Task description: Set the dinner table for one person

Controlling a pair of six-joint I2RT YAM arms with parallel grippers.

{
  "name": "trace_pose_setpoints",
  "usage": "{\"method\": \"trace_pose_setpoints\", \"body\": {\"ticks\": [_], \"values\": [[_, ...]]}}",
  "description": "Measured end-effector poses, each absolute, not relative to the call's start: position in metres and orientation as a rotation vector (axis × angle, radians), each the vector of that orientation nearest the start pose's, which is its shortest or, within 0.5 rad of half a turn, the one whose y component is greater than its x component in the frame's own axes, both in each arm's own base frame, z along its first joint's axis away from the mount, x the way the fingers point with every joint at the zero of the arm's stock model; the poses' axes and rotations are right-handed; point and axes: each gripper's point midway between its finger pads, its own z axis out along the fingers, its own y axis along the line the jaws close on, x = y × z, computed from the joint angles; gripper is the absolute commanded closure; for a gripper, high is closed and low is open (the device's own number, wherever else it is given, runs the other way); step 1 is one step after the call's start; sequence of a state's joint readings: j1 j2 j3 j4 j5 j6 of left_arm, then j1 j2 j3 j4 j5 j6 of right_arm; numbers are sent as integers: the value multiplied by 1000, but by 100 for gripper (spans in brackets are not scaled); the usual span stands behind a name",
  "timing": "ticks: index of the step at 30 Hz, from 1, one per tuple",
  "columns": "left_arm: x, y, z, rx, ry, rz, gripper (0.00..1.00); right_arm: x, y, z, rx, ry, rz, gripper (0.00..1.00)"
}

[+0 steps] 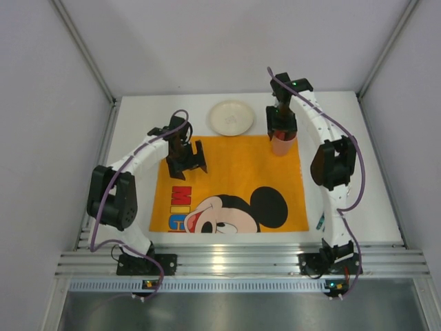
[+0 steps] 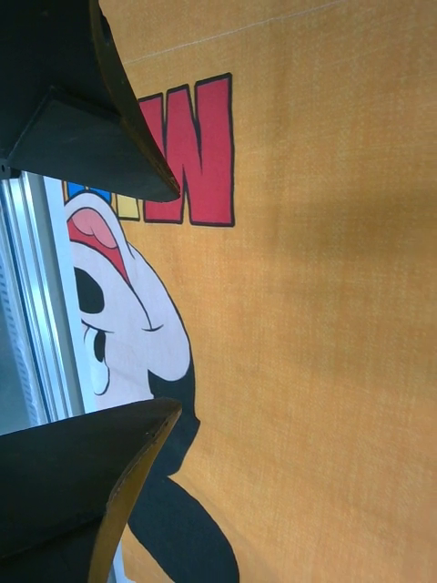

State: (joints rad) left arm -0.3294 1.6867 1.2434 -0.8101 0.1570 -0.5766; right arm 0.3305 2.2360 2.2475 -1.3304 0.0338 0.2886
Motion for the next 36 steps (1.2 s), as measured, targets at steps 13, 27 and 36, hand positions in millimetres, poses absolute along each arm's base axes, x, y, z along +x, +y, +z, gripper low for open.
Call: {"method": "trace_pose_setpoints", "body": {"ticks": [13, 27, 36], "values": [[389, -179, 119, -263, 2741, -430, 6, 431, 146, 164, -40, 2798, 42, 35], [514, -200, 107, -385, 2525, -526, 8, 341, 93, 291, 13, 2480, 18, 28], [557, -208, 57, -475, 2470, -645, 12, 284, 46, 269, 118, 2495, -62, 27]]}}
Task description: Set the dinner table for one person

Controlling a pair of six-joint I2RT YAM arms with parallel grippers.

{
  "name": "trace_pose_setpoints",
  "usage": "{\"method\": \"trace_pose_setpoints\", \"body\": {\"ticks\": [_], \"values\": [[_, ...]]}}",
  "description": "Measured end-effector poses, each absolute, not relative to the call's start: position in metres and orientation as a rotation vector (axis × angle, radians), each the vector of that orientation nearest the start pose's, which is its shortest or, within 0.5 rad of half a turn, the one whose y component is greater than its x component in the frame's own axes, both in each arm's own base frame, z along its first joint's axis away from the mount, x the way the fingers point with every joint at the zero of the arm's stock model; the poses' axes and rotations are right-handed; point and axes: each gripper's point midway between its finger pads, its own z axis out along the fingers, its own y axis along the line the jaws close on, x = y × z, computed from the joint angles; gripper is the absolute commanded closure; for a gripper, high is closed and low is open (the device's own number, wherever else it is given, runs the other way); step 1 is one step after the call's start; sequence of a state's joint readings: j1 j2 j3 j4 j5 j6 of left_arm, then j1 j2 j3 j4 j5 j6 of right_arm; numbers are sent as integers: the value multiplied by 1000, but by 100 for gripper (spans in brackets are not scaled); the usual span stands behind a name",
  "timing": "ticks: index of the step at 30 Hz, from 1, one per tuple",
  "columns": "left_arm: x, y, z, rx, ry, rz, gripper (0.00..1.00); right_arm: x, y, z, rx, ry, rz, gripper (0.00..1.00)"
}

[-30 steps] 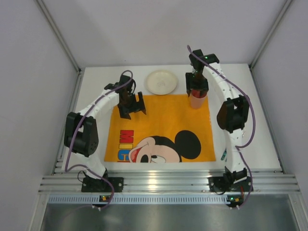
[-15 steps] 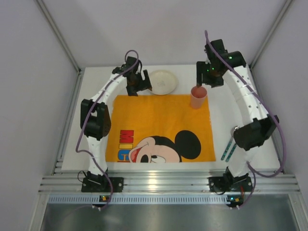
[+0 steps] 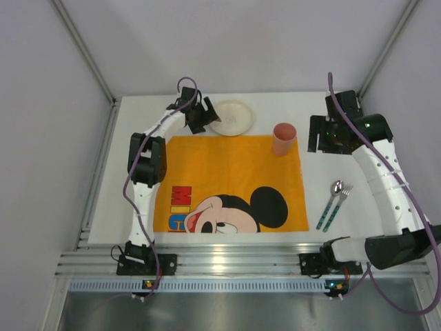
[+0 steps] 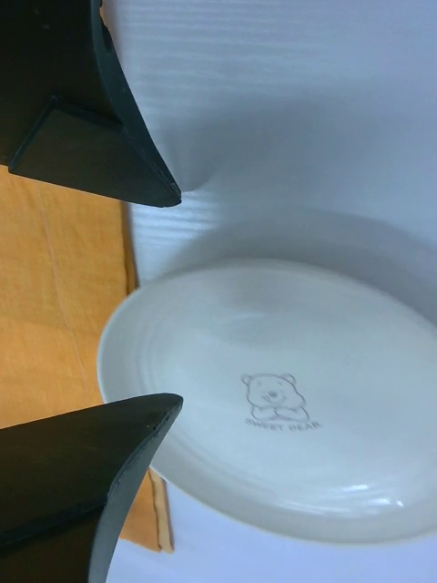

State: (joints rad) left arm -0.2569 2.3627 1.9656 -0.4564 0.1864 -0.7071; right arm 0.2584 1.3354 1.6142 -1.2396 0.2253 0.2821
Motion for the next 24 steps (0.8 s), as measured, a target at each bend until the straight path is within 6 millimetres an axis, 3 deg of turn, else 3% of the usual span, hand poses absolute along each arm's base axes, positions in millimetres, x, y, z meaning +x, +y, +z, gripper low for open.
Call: {"method": "trace_pose_setpoints", "body": {"ticks": [4, 6, 8, 9, 11, 15, 20, 24], "values": [[578, -217, 62, -493, 2400, -708, 15, 269, 40, 256, 128, 2520, -79, 27], [583, -221, 56, -513, 2392, -734, 28, 263, 37, 250, 129, 2536, -87, 27], [588, -225, 54, -524, 2379, -760, 48, 260, 36, 244, 130, 2551, -94, 27], [589, -227, 51, -538, 2379, -775, 72, 259, 35, 241, 130, 2559, -97, 27], [588, -228, 46, -553, 2388, -782, 97, 258, 34, 237, 132, 2570, -102, 27], [585, -229, 38, -577, 2404, -809, 100, 259, 27, 235, 171, 2574, -115, 27], [583, -227, 44, -578, 2393, -871, 100, 264, 18, 233, 235, 2559, -114, 26], [578, -213, 79, -561, 2355, -908, 100, 262, 4, 212, 348, 2581, -115, 26]]}}
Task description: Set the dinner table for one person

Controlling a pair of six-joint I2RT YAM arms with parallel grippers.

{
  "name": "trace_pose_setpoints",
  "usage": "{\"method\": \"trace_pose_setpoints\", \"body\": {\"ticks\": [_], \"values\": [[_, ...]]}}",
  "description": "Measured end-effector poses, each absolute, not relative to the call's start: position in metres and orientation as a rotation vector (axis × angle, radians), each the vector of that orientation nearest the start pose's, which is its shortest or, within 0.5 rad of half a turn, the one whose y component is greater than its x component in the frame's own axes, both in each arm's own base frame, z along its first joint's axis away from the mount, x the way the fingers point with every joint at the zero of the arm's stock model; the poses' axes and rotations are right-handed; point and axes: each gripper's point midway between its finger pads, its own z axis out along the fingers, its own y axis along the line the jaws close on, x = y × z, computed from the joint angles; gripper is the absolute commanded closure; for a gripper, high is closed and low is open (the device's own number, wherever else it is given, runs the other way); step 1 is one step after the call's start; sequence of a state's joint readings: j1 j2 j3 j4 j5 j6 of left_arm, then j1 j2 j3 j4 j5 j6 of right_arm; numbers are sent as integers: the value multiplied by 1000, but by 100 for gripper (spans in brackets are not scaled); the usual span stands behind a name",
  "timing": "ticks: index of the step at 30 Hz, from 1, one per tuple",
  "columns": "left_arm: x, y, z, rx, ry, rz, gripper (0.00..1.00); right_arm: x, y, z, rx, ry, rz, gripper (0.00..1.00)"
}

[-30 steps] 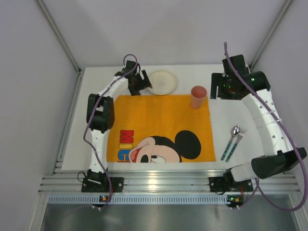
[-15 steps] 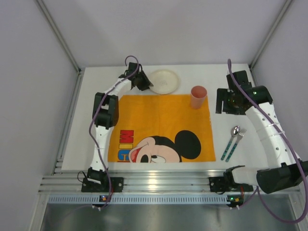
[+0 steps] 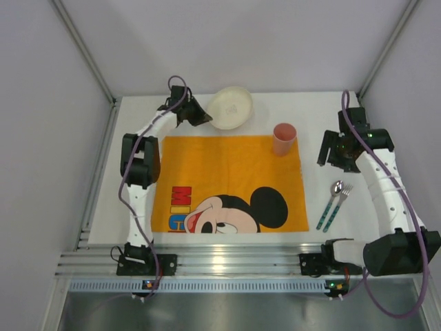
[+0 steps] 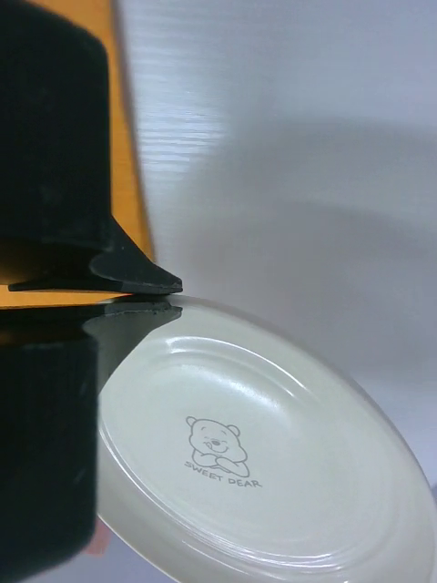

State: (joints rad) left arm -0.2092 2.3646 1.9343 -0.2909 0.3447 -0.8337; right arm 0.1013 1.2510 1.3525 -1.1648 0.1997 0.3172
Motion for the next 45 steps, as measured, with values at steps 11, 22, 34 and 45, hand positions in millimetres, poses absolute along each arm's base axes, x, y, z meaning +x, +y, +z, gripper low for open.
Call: {"method": "trace_pose_setpoints", "body": {"ticks": [11, 22, 34, 45], "values": [[419, -202, 227, -161, 2203, -885, 100, 248, -12, 138, 669, 2693, -40, 35], [242, -187, 61, -101, 2744, -769, 100, 227, -20, 54, 861, 2861, -46, 46], [252, -203, 64, -64, 2710, -760, 100, 214, -29, 13, 950, 2912, -93, 62], [256, -193, 49, -90, 2739, -656, 71, 213, -30, 13, 972, 2923, -103, 100]]}}
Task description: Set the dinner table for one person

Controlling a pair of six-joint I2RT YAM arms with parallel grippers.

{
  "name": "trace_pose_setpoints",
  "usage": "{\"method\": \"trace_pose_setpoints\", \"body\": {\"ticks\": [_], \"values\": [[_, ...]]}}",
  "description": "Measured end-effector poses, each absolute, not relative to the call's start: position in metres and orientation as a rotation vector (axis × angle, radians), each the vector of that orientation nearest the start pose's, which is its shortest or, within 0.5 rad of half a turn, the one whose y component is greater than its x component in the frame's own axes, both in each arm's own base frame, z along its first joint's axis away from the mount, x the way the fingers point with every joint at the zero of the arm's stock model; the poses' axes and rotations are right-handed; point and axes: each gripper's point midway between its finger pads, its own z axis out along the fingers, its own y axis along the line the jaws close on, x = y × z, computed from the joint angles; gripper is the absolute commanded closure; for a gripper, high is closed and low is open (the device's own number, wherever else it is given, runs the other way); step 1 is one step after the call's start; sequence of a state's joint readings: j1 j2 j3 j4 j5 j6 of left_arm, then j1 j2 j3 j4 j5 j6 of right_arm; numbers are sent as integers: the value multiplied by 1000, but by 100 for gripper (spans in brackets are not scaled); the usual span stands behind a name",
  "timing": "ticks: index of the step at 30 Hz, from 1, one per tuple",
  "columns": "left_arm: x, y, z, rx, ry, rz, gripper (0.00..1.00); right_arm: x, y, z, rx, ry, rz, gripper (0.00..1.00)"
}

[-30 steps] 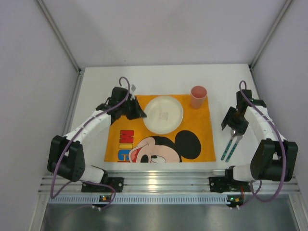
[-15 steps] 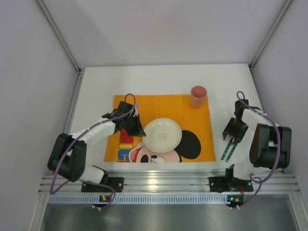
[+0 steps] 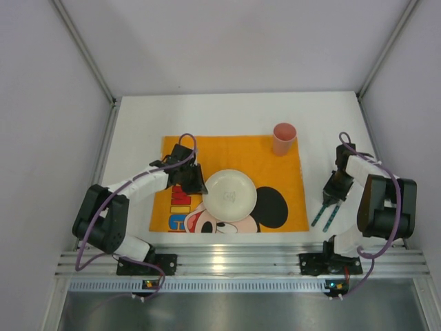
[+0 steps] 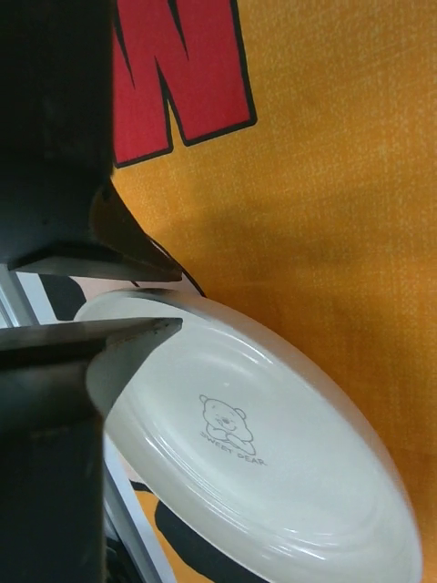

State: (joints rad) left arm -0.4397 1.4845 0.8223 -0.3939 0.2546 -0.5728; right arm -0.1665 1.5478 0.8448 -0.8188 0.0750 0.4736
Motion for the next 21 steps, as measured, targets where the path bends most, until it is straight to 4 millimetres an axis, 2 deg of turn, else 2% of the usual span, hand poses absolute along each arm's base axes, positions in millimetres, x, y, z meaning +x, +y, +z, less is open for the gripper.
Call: {"method": "trace_pose_setpoints", "body": {"ticks": [4, 5, 8, 10, 13, 16, 18, 19, 21], "values": [[260, -194, 52, -92, 2729, -650, 50, 213, -30, 13, 971, 2921, -105, 100], [262, -195, 53, -93, 2725, -651, 38, 213, -30, 14, 971, 2919, -104, 100], [269, -197, 58, -89, 2710, -652, 25, 214, -35, 18, 964, 2900, -140, 100], [274, -200, 63, -86, 2700, -656, 18, 220, -40, 31, 934, 2868, -183, 100], [283, -203, 73, -81, 2680, -660, 14, 241, -47, 69, 859, 2757, -236, 100], [291, -205, 83, -77, 2654, -655, 12, 269, -37, 127, 719, 2601, -268, 100], [296, -207, 89, -76, 2637, -654, 11, 280, -13, 159, 598, 2534, -239, 100], [298, -207, 92, -74, 2631, -654, 7, 284, 4, 176, 520, 2498, -223, 100], [302, -208, 98, -69, 2619, -654, 6, 284, 44, 200, 370, 2453, -160, 100]]}}
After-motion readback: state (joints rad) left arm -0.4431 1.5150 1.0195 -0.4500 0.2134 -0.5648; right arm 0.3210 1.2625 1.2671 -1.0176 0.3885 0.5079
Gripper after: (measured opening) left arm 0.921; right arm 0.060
